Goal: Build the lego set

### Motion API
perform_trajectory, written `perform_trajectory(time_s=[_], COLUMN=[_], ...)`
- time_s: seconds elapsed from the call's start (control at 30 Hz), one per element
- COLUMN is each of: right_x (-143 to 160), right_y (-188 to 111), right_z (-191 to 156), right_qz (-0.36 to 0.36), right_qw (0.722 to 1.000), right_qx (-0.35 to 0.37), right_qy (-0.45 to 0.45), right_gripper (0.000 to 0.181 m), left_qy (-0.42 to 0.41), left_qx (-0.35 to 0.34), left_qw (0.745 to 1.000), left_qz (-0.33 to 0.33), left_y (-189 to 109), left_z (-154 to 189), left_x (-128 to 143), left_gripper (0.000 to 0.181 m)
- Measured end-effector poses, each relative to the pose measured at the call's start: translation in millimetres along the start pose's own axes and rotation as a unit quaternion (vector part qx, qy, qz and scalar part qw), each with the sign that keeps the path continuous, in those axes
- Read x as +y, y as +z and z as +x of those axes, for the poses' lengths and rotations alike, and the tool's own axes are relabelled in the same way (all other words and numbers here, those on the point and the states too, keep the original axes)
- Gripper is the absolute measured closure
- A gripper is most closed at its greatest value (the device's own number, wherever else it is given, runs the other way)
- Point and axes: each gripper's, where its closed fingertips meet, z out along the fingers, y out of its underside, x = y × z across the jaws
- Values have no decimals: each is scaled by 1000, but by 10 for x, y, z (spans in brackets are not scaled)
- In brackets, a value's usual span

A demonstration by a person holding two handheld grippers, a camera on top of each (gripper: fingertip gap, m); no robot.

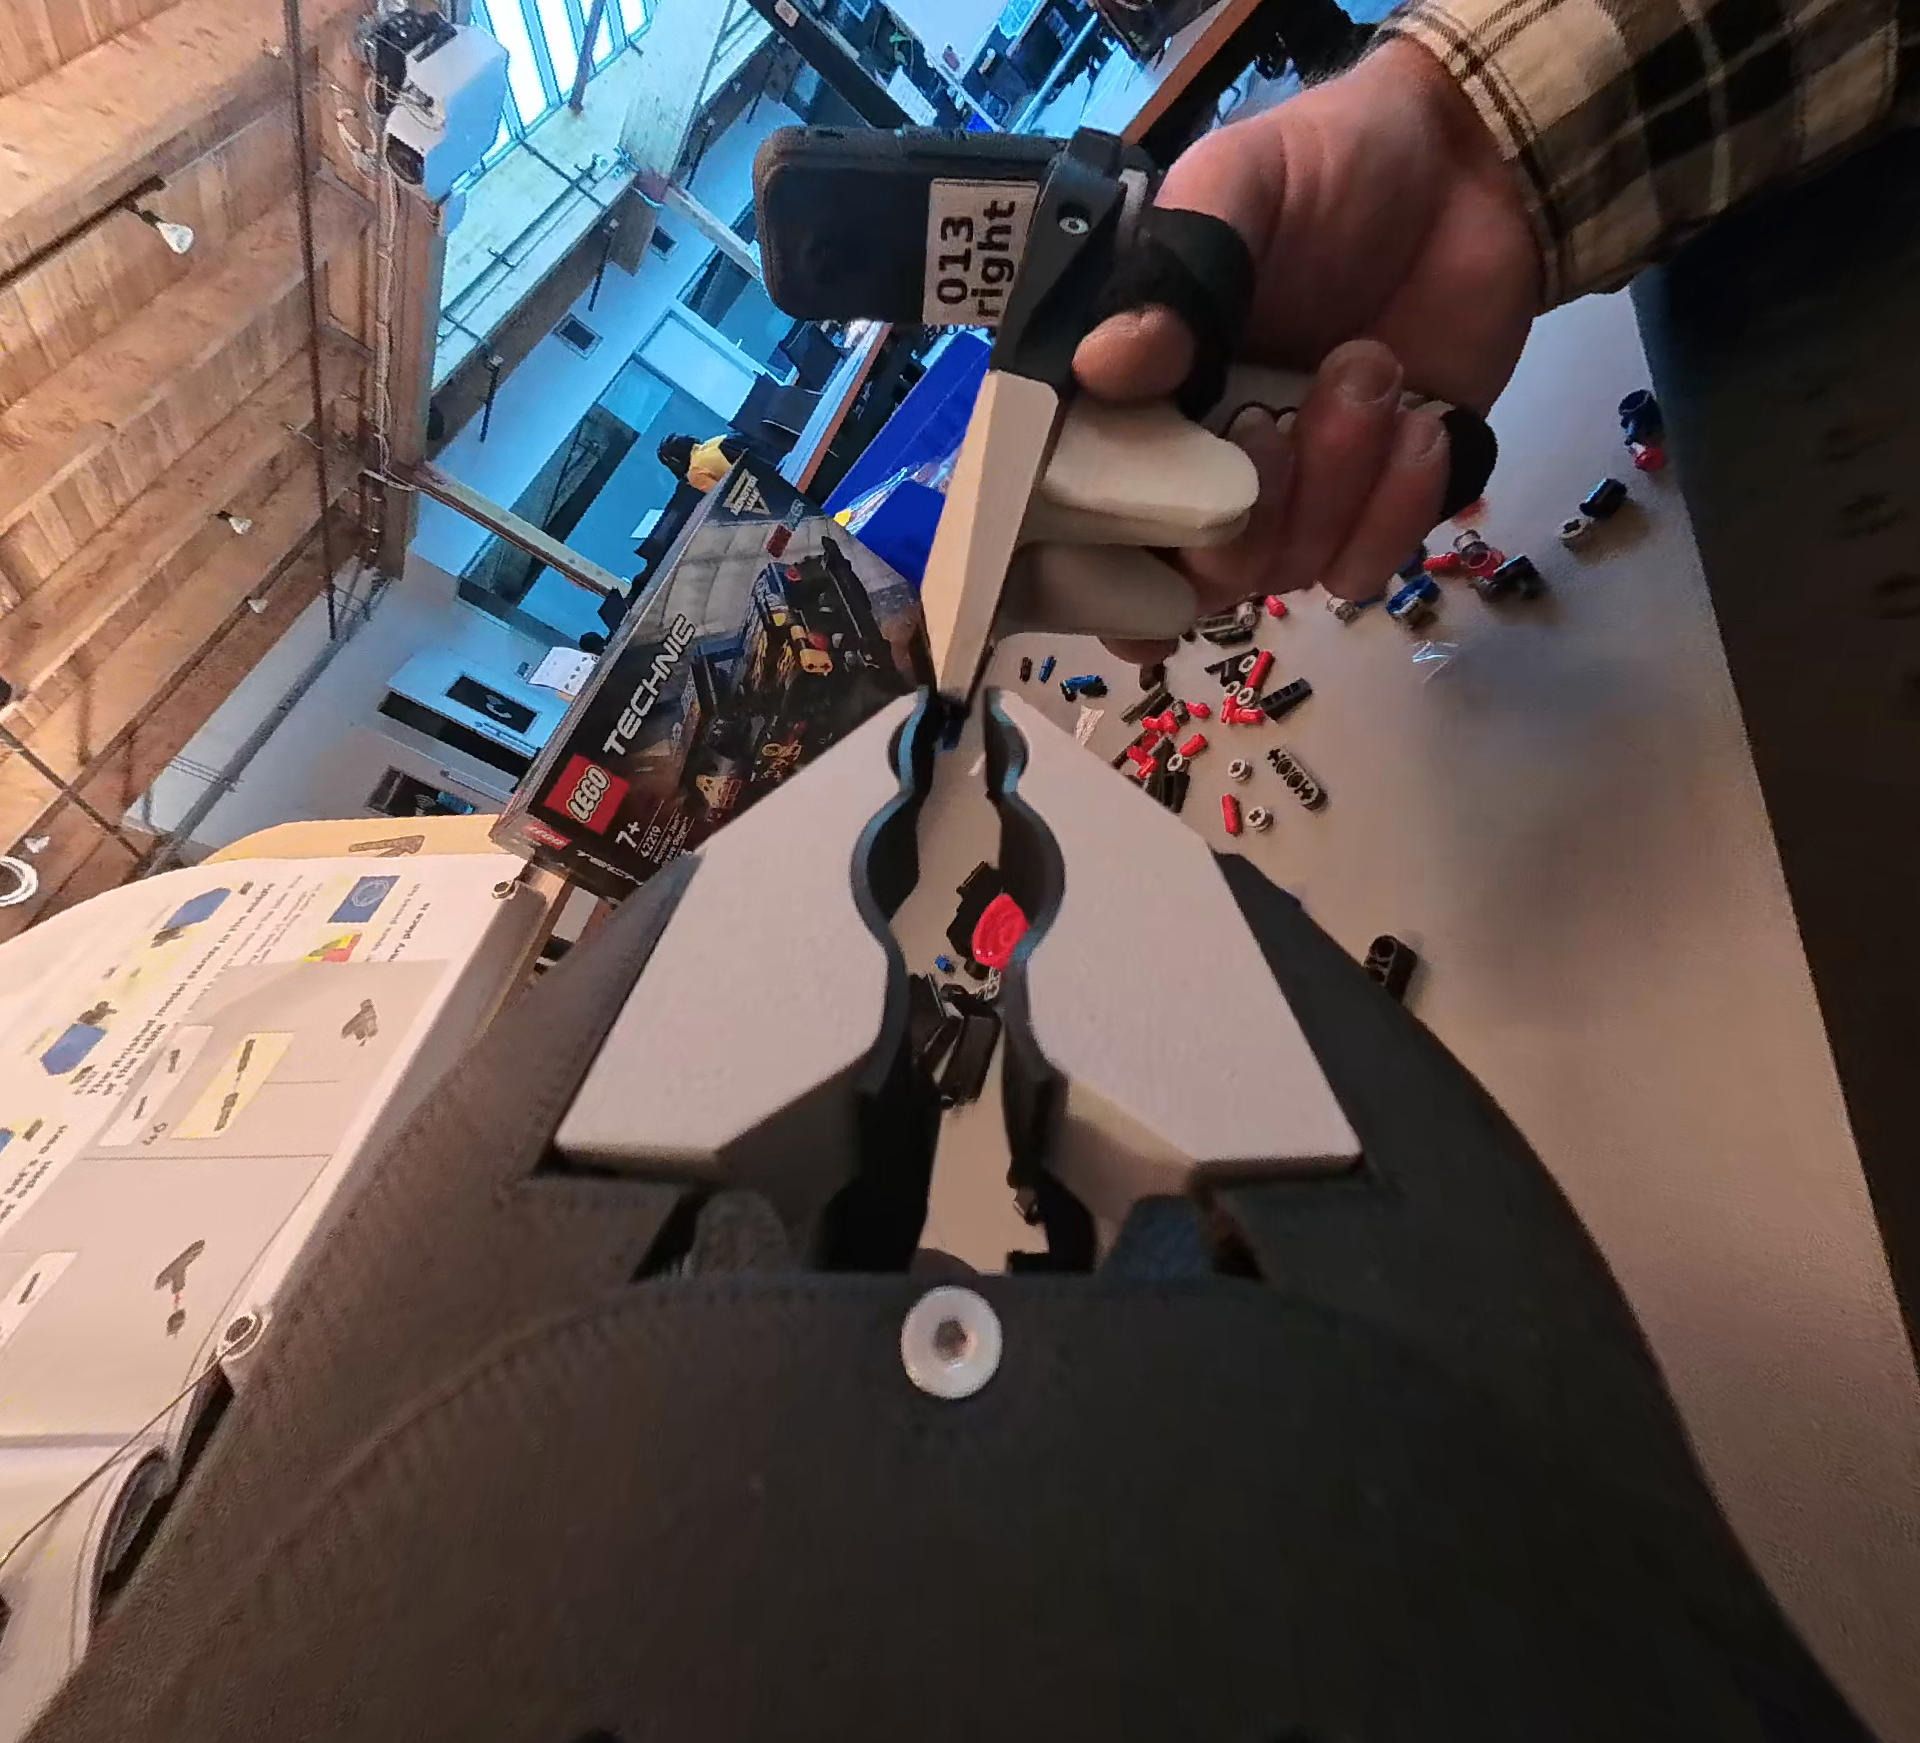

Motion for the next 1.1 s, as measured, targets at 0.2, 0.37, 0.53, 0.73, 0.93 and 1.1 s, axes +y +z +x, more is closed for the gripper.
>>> perform_trajectory(time_s=[0.2,0.37,0.53,0.73,0.93,1.1], right_x=[0,-29,-30,-22,-22,101], right_y=[-4,-11,-39,4,4,-11], right_z=[-26,-10,26,-11,-30,58], right_qz=[5,14,-4,-15,-18,-75], right_qw=[1000,1000,999,997,996,985], right_qx=[-15,-6,35,54,53,94], right_qy=[11,5,-35,-62,-67,-120], right_gripper=[180,178,175,177,179,179], left_qy=[-3,5,-9,-6,0,-2], left_qx=[-1,-8,-21,-18,-15,19], left_qw=[1000,1000,1000,1000,1000,1000], left_qz=[2,-7,0,3,3,-23], left_y=[1,15,5,39,99,142], left_z=[-18,-45,-105,-92,-71,61], left_x=[-2,22,17,14,-21,51], left_gripper=[177,179,180,179,179,179])
